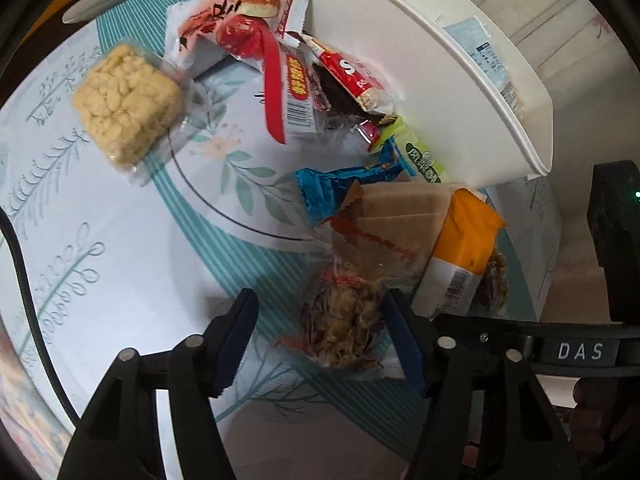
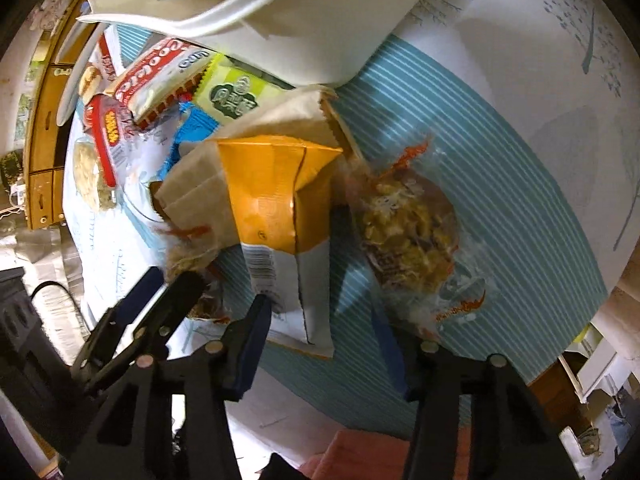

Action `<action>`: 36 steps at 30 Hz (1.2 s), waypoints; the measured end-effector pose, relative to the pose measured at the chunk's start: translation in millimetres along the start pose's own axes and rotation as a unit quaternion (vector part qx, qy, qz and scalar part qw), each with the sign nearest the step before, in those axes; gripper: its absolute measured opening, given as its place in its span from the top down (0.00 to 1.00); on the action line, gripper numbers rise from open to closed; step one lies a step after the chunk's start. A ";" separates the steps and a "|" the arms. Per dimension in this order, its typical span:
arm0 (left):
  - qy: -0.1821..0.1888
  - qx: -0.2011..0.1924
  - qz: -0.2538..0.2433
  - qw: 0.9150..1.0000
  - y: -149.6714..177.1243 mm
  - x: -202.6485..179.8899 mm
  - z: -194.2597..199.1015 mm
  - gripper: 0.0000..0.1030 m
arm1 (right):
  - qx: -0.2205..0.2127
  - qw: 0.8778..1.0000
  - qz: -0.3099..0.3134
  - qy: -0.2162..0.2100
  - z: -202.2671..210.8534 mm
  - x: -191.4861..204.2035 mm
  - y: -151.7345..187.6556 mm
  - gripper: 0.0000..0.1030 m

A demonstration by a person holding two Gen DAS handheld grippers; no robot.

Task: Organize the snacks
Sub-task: 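Grasp the clear nut bag with the left tool while the right tool grasps the orange-and-white bar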

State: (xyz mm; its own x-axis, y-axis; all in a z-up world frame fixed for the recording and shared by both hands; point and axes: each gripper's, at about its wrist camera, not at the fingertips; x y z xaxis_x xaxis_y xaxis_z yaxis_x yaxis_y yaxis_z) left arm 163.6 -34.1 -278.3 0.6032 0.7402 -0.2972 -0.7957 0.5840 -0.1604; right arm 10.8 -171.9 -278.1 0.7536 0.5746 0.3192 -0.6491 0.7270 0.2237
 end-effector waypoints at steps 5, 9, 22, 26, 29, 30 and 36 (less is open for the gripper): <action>0.010 0.006 0.004 1.000 -3.5 -11.2 -10.3 0.53 | 0.000 1.000 0.020 -0.023 4.5 2.4 -5.1 0.74; 0.022 0.008 0.004 1.000 -2.2 -18.6 -15.4 0.63 | 0.003 0.999 0.021 -0.029 6.0 -0.5 -7.6 0.76; -0.005 0.005 0.032 0.999 23.2 -32.4 -11.0 0.63 | 0.001 0.999 0.035 -0.028 11.0 11.7 10.1 1.00; -0.009 -0.007 0.054 0.998 40.7 -26.9 3.8 0.63 | -0.003 0.999 0.027 -0.033 10.6 10.8 14.1 0.99; -0.009 -0.016 0.073 0.997 56.2 -23.3 14.9 0.63 | -0.002 1.000 0.008 -0.030 9.5 7.2 16.7 0.97; -0.010 -0.020 0.077 0.997 60.5 -22.2 18.5 0.63 | -0.004 1.000 0.004 -0.031 9.6 6.3 17.7 0.93; -0.014 -0.040 0.096 0.994 71.8 -9.8 49.3 0.63 | -0.021 1.000 0.006 -0.021 5.3 19.5 16.1 0.59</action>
Point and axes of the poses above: each gripper's, at about its wrist camera, not at the fingertips, and z roughly against the way its jaws point, x to its left, y to its underside, and after that the axes turned 2 degrees about -z, right-handed
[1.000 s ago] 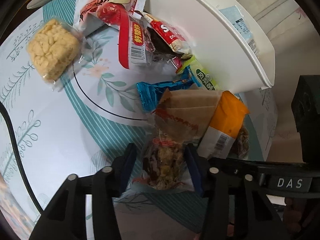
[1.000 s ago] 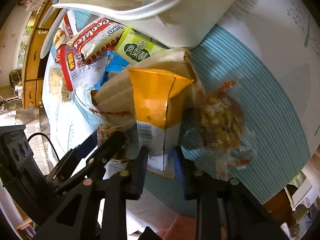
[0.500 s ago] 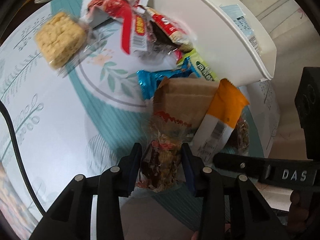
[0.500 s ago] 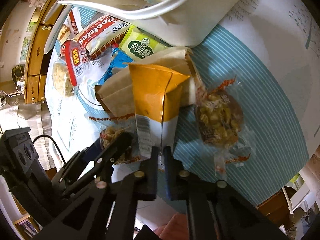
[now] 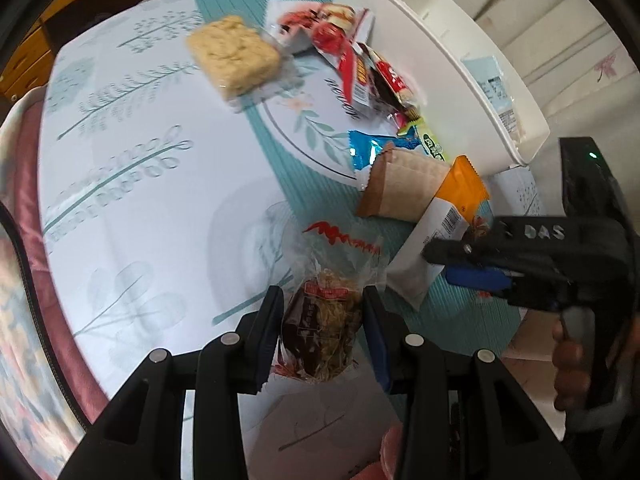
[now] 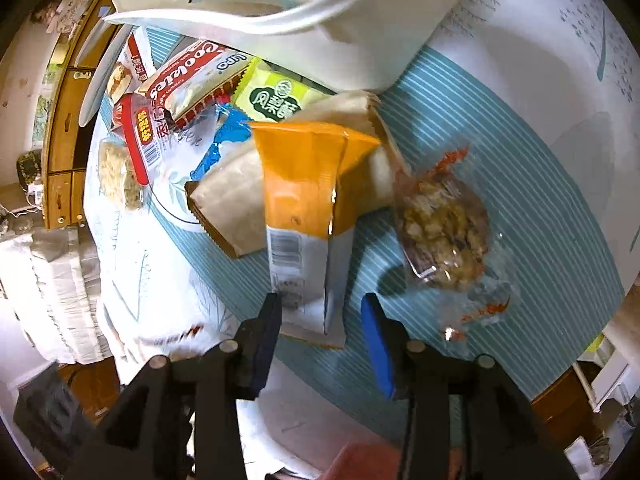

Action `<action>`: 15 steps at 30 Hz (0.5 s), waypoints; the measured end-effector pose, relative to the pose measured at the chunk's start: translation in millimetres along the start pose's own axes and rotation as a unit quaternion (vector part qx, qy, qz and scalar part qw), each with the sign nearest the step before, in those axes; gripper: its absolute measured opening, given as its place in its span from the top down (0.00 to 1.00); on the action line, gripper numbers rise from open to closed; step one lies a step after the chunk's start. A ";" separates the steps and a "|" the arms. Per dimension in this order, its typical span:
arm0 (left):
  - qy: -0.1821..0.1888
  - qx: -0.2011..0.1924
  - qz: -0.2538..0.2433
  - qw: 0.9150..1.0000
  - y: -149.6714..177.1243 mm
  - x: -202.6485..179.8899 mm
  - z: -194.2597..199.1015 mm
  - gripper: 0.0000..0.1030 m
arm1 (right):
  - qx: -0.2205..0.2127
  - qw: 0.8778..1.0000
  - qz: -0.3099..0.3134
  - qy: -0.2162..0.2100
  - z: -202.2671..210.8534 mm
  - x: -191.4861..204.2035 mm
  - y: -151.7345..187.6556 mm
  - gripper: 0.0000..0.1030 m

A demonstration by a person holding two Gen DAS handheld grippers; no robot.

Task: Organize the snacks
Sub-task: 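Grasp the clear nut bag with the left tool while the right tool grasps the orange-and-white bar, then lift the nut bag and orange bar and carry both over the white tray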

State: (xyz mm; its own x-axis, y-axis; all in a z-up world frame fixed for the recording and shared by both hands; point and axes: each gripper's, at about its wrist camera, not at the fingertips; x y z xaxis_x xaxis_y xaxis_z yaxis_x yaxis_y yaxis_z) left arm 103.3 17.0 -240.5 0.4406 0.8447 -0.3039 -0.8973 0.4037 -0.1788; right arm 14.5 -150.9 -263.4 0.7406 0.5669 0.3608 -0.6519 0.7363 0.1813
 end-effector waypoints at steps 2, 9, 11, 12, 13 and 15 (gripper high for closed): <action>-0.001 -0.008 0.006 1.000 3.6 10.0 12.7 0.63 | -0.004 1.000 0.007 0.011 -2.0 8.0 0.4 0.59; -0.008 -0.027 0.025 0.999 17.4 38.1 46.5 0.63 | -0.031 0.996 0.034 0.079 -10.8 31.8 1.3 0.60; -0.008 -0.032 0.023 0.999 20.0 42.7 55.5 0.63 | -0.043 0.994 0.054 0.089 -9.9 40.0 4.6 0.61; -0.009 -0.035 0.021 0.999 20.3 43.3 59.0 0.63 | -0.043 0.993 0.059 0.090 -9.8 42.8 6.5 0.62; -0.010 -0.038 0.021 0.999 20.4 44.2 62.7 0.63 | -0.041 0.993 0.062 0.089 -9.2 44.0 8.3 0.62; -0.012 -0.047 0.022 0.999 20.5 45.4 71.6 0.63 | -0.038 0.993 0.071 0.084 -5.9 48.6 15.2 0.62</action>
Point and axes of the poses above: each gripper's, at about its wrist camera, not at the fingertips, and z roughly against the way its jaws point, x to its left, y to its underside, and after that the axes turned 2 degrees about -z, right-handed
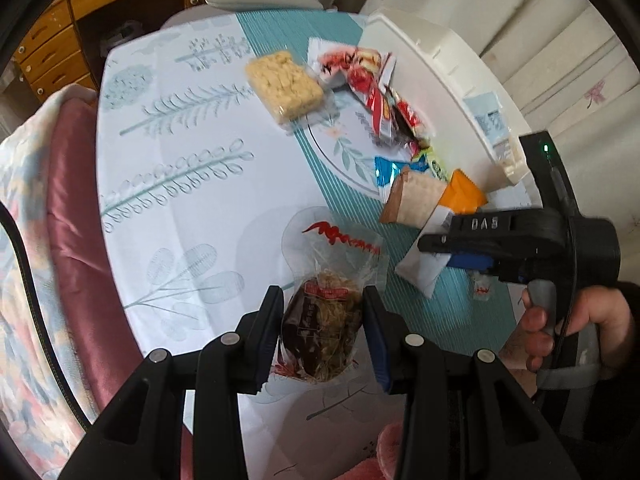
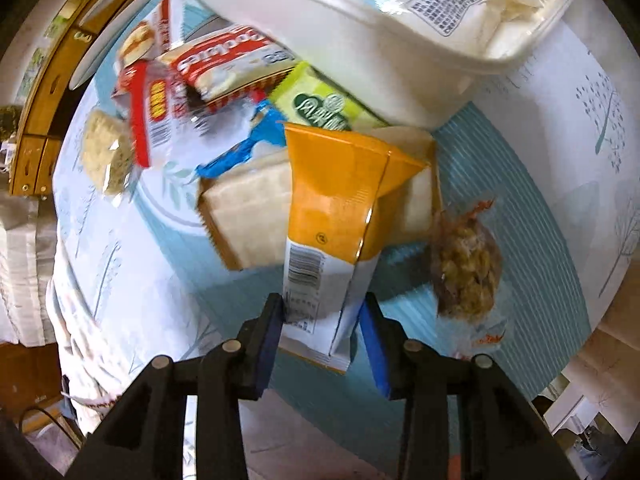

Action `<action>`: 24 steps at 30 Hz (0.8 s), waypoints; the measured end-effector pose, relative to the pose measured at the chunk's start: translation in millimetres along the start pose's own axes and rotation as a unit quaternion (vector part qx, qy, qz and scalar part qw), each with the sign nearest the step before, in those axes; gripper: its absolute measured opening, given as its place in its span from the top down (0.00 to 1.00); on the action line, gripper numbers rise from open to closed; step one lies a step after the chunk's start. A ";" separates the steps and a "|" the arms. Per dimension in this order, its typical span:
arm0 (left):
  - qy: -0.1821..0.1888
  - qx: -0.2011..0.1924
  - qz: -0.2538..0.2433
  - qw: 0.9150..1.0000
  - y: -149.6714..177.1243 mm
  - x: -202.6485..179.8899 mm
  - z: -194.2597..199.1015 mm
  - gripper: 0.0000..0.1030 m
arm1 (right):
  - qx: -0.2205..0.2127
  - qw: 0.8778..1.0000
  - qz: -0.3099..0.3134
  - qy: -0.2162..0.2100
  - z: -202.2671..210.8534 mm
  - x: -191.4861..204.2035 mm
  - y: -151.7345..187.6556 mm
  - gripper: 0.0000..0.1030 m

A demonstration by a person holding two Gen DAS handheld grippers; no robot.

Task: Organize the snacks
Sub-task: 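Lift the nut bag and orange bar and carry both over the white tray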

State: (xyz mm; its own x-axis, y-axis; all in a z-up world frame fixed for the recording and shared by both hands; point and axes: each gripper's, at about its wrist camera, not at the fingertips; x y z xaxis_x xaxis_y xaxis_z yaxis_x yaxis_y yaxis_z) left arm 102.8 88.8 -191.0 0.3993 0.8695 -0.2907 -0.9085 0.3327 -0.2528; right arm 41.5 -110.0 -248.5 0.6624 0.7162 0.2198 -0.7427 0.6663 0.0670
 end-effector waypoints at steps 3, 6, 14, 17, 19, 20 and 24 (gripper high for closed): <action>-0.008 -0.010 0.005 1.000 -2.4 2.0 14.8 0.63 | -0.013 0.999 0.032 0.011 11.0 18.2 12.6 0.62; -0.011 -0.024 0.018 0.999 -5.7 3.7 28.2 0.63 | -0.014 0.998 0.067 0.003 20.9 37.8 22.7 0.62; -0.011 -0.056 0.061 0.997 -15.5 1.7 65.9 0.63 | -0.084 0.975 0.205 0.001 80.9 94.5 44.1 0.62; -0.011 -0.064 0.069 0.995 -20.5 -7.6 76.6 0.63 | -0.111 0.962 0.249 0.006 101.4 99.7 38.3 0.62; -0.013 -0.071 0.071 0.995 -24.6 -17.5 83.5 0.63 | -0.125 0.954 0.274 0.008 115.4 100.2 39.2 0.62; -0.015 -0.072 0.071 0.995 -27.2 -22.6 85.9 0.63 | -0.131 0.949 0.288 0.008 123.4 101.5 38.8 0.62; -0.028 -0.081 0.067 0.994 -37.8 -47.9 94.4 0.63 | -0.143 0.937 0.318 0.012 139.0 93.0 29.6 0.62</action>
Point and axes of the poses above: each gripper's, at about its wrist camera, not at the fingertips, and z roughly against the way its jaws point, x to its left, y to its underside, and after that the axes turned 2 degrees about -z, right-handed
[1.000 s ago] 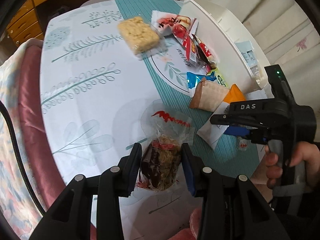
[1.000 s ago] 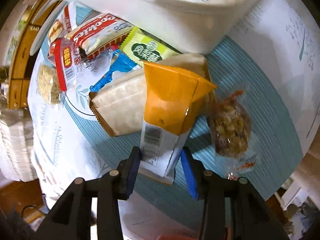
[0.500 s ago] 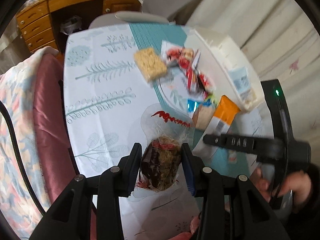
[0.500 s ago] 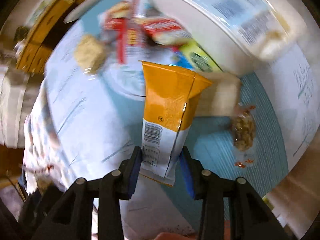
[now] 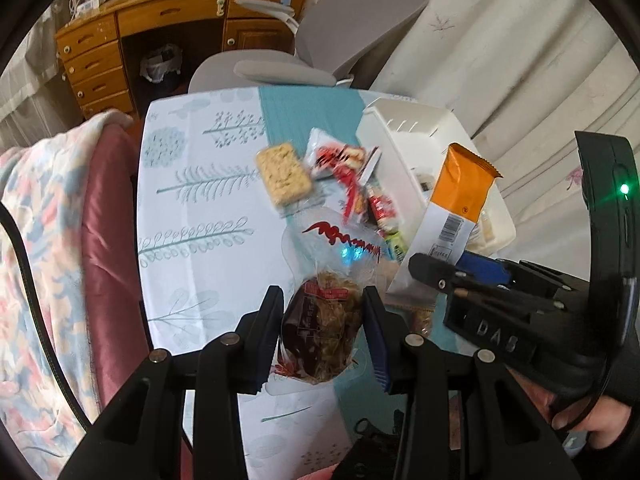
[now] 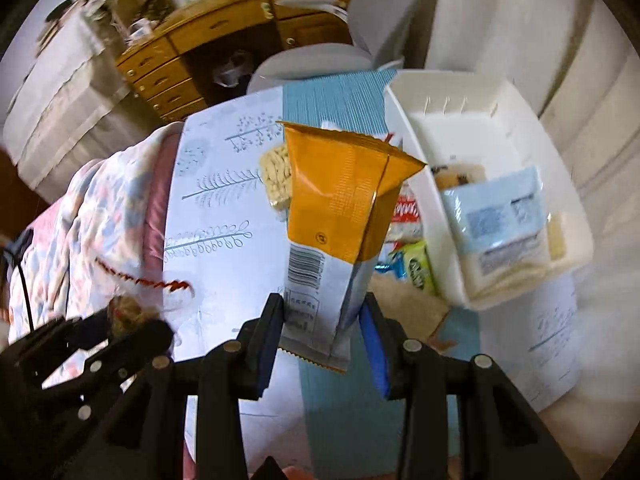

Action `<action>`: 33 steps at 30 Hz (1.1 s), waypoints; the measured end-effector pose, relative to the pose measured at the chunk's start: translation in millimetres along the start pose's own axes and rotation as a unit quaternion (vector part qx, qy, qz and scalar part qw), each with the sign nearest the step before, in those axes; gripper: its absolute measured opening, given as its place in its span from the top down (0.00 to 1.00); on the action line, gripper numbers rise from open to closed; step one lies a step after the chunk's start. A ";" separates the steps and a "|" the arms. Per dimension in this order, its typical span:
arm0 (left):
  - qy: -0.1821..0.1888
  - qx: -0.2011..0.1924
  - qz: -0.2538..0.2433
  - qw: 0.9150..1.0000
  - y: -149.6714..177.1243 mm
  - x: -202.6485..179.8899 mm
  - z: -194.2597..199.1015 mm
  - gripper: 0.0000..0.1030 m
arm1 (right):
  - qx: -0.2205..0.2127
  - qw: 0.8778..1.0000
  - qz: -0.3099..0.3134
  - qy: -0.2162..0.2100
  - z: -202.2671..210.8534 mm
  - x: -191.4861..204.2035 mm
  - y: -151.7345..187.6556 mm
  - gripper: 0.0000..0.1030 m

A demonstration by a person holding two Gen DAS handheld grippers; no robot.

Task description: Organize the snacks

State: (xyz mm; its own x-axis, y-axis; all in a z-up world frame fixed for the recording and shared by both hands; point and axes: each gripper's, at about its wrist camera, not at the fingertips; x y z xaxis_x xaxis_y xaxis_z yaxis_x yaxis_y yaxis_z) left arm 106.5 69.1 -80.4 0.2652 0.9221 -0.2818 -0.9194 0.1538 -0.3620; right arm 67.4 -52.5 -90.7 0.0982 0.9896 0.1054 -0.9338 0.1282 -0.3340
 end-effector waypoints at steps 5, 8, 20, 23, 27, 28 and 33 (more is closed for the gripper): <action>-0.009 -0.010 -0.001 1.000 -11.6 -37.1 4.4 0.63 | -0.020 0.999 0.029 0.009 32.0 -28.6 0.9 0.62; -0.014 -0.016 0.000 1.000 -17.5 -58.6 2.1 0.63 | -0.030 0.999 0.041 0.015 41.1 -48.1 -1.4 0.62; -0.020 -0.039 -0.007 0.999 -41.8 -143.0 -26.3 0.63 | -0.039 0.997 0.059 0.031 53.6 -126.5 -19.1 0.62; -0.018 -0.041 -0.005 0.999 -47.4 -160.3 -37.1 0.63 | -0.036 0.997 0.061 0.034 51.3 -147.9 -22.4 0.61; -0.016 -0.042 -0.003 0.999 -53.9 -181.1 -53.1 0.63 | -0.031 0.997 0.064 0.039 46.7 -173.2 -26.6 0.61; -0.016 -0.041 -0.002 0.999 -55.8 -185.6 -57.3 0.63 | -0.030 0.997 0.064 0.040 45.3 -178.4 -27.7 0.61; -0.011 -0.039 -0.001 0.999 -64.2 -206.1 -75.6 0.63 | -0.028 0.996 0.066 0.049 39.3 -205.1 -35.7 0.61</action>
State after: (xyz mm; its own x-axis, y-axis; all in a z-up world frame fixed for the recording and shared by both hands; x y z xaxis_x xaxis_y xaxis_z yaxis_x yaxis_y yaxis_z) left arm 132.8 -157.7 -66.2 0.2591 0.9298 -0.2612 -0.8930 0.1276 -0.4316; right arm 67.1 -262.7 -63.6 0.0121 0.9994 -0.0333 -0.9205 -0.0018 -0.3908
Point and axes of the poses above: each gripper's, at about its wrist camera, not at the fingertips, and z roughly against the way its jaws point, x to its left, y to its underside, and after that the axes turned 2 degrees about -z, right-handed
